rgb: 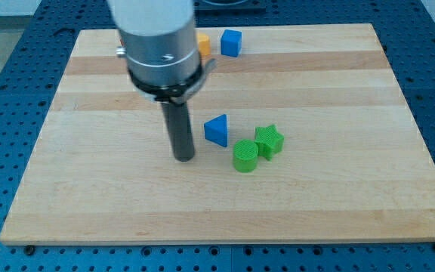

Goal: Move blue triangle to the top center of the board

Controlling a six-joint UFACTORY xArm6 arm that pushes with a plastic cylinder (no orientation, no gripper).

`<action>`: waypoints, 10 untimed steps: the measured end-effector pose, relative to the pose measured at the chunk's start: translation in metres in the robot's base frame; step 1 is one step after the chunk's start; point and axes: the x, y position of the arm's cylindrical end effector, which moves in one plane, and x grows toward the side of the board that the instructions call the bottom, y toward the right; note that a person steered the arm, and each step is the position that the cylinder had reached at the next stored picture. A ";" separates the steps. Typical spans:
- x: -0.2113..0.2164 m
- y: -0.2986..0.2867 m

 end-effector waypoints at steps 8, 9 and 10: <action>-0.109 0.083; -0.115 0.089; -0.102 0.068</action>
